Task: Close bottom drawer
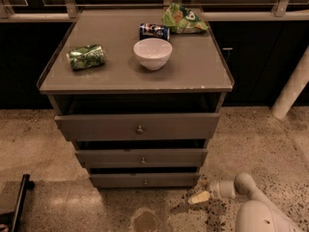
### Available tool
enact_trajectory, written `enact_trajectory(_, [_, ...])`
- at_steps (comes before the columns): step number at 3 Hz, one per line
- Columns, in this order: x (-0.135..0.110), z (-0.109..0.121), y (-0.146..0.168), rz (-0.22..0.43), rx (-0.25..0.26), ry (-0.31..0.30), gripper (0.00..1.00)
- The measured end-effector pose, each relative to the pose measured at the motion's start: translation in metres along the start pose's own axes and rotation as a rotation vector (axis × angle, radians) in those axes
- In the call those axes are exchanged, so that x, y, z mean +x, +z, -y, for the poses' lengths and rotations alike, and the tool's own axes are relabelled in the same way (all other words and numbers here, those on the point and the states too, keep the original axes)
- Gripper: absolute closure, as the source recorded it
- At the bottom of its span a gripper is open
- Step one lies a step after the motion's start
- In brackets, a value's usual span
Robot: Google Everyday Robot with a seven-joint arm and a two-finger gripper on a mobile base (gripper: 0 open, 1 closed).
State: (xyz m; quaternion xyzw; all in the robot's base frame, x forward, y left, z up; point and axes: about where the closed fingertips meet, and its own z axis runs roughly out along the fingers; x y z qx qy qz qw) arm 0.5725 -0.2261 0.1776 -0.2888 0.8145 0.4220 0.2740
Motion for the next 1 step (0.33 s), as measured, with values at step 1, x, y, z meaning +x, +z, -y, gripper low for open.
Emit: enact_trajectory(1, [0.0, 0.0, 0.0, 0.0, 0.0, 0.0, 0.0])
